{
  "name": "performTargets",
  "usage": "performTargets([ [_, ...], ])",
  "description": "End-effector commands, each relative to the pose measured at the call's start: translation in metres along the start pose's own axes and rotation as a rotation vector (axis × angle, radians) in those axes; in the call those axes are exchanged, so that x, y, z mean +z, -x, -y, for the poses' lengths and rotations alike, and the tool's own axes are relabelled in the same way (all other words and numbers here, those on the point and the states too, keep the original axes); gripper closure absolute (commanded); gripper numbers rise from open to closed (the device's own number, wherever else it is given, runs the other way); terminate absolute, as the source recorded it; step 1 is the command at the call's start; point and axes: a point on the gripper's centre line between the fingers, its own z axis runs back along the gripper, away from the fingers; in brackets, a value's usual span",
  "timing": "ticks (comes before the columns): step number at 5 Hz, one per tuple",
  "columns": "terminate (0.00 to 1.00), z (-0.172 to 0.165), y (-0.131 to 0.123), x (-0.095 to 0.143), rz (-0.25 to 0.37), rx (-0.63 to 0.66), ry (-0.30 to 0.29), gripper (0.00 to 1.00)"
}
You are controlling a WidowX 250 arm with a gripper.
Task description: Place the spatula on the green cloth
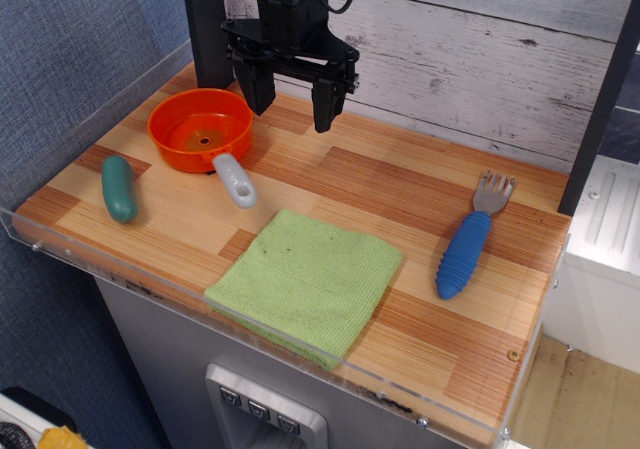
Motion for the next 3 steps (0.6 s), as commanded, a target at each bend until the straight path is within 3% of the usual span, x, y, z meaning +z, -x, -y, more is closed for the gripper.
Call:
performTargets([
  [1, 0.0, 0.0, 0.0, 0.0, 0.0, 0.0, 0.0, 0.0],
  [3, 0.0, 0.034, 0.014, 0.001, -0.045, -0.08, -0.007, 0.0],
])
